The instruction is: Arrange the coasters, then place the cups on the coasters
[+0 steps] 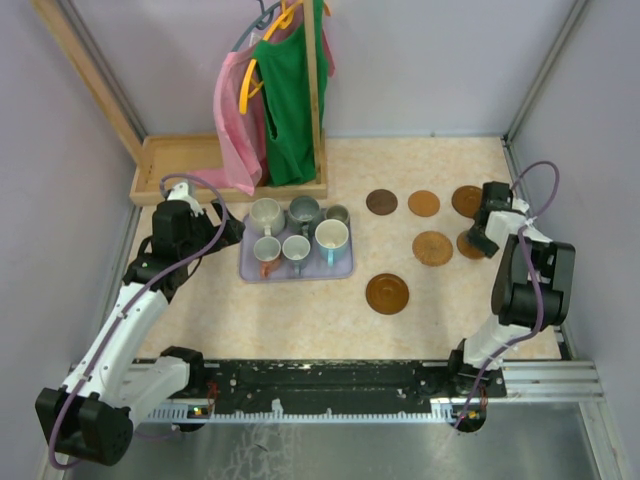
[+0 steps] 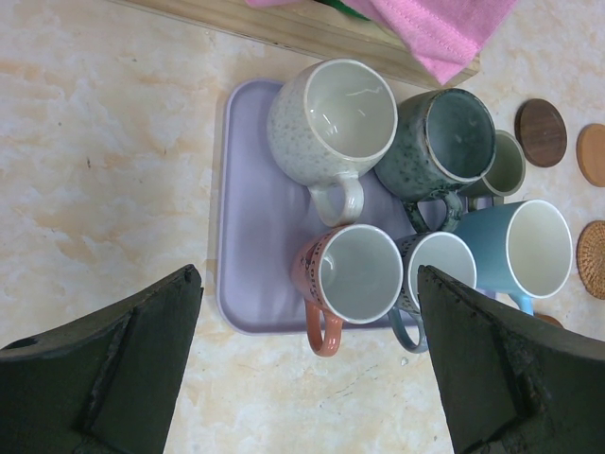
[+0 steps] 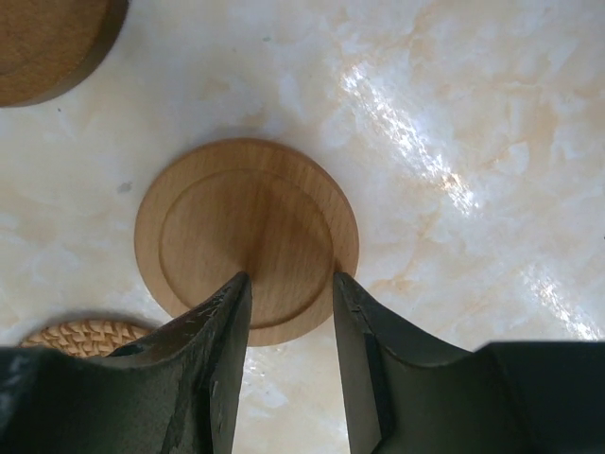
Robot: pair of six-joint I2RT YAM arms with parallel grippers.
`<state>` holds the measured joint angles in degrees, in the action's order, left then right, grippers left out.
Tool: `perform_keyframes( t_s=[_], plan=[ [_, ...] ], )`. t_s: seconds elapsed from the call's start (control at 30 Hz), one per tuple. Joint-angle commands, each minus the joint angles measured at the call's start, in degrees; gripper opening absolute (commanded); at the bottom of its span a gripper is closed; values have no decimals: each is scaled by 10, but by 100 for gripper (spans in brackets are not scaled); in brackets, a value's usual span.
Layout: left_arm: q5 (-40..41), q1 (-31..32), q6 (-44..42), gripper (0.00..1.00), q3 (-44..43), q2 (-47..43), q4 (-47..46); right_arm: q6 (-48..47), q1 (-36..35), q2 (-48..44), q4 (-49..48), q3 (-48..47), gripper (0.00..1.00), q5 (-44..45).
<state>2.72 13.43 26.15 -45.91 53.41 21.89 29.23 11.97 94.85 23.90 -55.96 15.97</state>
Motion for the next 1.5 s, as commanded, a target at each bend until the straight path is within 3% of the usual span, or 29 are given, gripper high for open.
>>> perform_keyframes(
  t_s=[0.0,1.47],
  plan=[
    [-2,4,-2,100,-3,-7,-10,8,11,19,-26,-18,41,3],
    [5,4,-8,100,1,-10,-13,22,67,41,9,-25,40,71]
  ],
)
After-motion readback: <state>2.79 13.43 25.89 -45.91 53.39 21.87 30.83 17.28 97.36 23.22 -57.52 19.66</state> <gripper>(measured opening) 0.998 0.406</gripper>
